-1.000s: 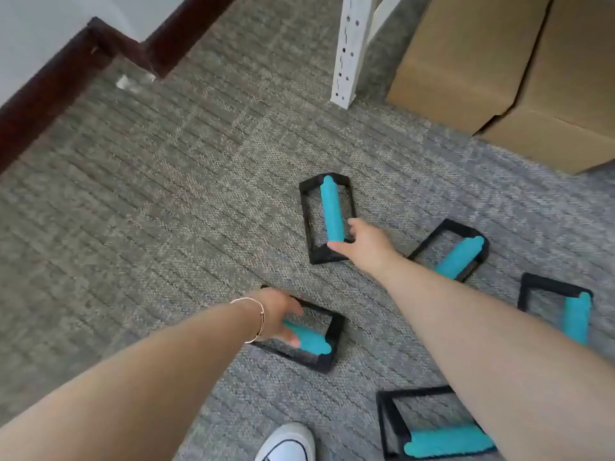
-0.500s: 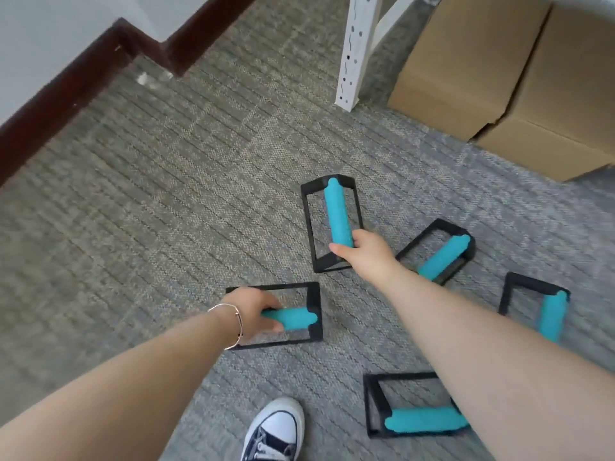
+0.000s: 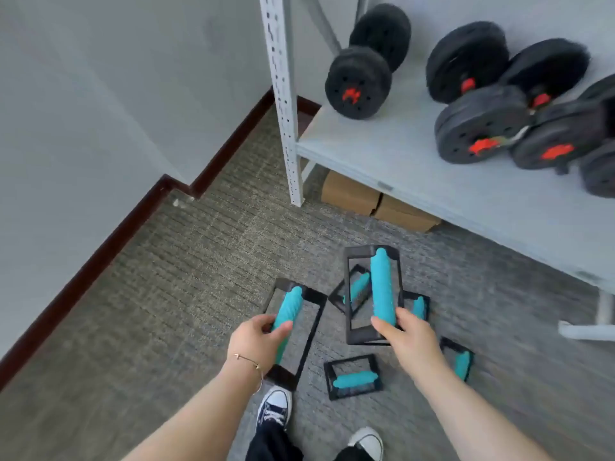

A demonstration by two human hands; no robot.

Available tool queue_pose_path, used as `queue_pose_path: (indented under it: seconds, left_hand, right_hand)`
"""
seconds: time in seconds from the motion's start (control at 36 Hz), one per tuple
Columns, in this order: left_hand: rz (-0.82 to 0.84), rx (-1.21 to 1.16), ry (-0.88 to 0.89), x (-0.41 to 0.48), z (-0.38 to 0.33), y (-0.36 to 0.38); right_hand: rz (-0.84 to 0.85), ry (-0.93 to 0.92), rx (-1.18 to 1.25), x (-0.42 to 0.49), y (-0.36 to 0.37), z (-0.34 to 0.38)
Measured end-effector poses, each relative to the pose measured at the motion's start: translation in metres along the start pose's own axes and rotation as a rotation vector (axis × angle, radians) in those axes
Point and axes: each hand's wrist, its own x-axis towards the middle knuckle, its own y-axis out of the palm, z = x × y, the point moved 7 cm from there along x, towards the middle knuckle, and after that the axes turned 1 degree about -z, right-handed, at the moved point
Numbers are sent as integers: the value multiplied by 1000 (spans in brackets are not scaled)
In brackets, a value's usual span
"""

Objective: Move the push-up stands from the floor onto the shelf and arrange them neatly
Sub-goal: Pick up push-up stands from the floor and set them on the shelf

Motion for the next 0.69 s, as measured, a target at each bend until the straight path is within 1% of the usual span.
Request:
queue_pose_path:
  seconds: [0.11, 0.19, 0.28, 0.39, 0.53, 0.69]
  left_hand:
    - [-80, -43, 114, -67, -92, -27]
    - [-119, -104, 159, -112, -158, -47]
    - [-156, -139, 237, -149, -221, -69]
    - [-225, -187, 345, -190, -296, -100]
    - [-267, -243, 425, -224, -361, -129]
    - [-274, -284, 498, -232, -416, -162]
  right_hand:
    - [-89, -46, 66, -70, -71, 37]
    - [-139, -87, 108, -113, -118, 66]
    - [-183, -149, 133, -145, -161, 96]
    - [-287, -242, 151, -181, -216, 140]
    - [-410, -337, 121, -207, -271, 185]
    - [-510, -404, 159, -213, -312, 235]
